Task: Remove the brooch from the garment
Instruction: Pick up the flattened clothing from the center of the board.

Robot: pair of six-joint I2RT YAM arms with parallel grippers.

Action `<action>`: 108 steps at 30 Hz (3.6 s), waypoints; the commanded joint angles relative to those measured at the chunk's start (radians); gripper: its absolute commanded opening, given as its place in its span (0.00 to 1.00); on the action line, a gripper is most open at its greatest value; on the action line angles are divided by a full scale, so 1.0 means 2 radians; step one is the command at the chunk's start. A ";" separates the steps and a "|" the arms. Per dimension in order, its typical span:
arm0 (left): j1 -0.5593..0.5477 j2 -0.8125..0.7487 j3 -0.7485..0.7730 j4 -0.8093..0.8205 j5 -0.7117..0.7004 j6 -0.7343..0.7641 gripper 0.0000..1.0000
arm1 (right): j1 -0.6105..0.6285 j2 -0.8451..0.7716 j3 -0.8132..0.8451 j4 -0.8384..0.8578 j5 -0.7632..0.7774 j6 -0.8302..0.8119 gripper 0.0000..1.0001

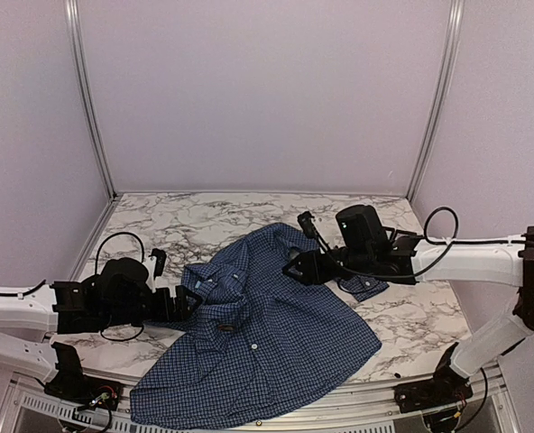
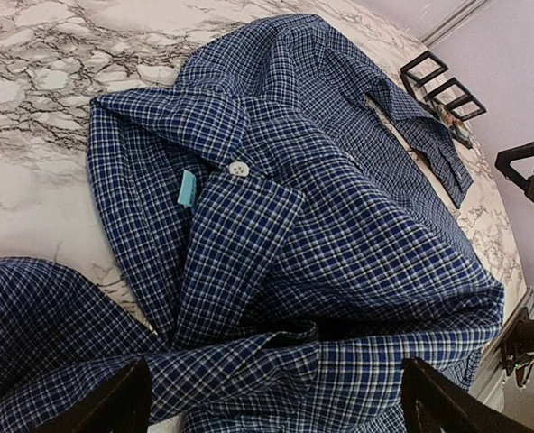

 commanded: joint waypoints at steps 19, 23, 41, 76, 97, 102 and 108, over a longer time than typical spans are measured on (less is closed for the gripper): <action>-0.150 0.049 0.009 -0.015 -0.109 -0.130 0.80 | 0.151 0.081 0.127 -0.083 0.097 -0.153 0.64; -0.161 0.068 0.018 -0.023 -0.130 -0.129 0.73 | 0.164 0.103 0.151 -0.095 0.113 -0.164 0.64; -0.130 0.123 0.025 0.068 -0.174 -0.058 0.14 | 0.171 0.182 0.197 -0.120 0.103 -0.146 0.32; -0.040 0.120 0.097 -0.070 0.069 0.020 0.54 | 0.101 0.190 0.274 -0.132 0.038 -0.135 0.00; 0.031 0.192 0.143 -0.029 0.024 0.117 0.00 | 0.084 0.203 0.298 -0.136 -0.010 -0.119 0.00; 0.073 0.208 0.152 0.005 0.036 0.162 0.00 | 0.073 0.209 0.295 -0.113 -0.064 -0.093 0.00; 0.086 0.219 0.173 0.017 0.083 0.158 0.05 | 0.055 0.235 0.293 -0.050 -0.141 -0.015 0.00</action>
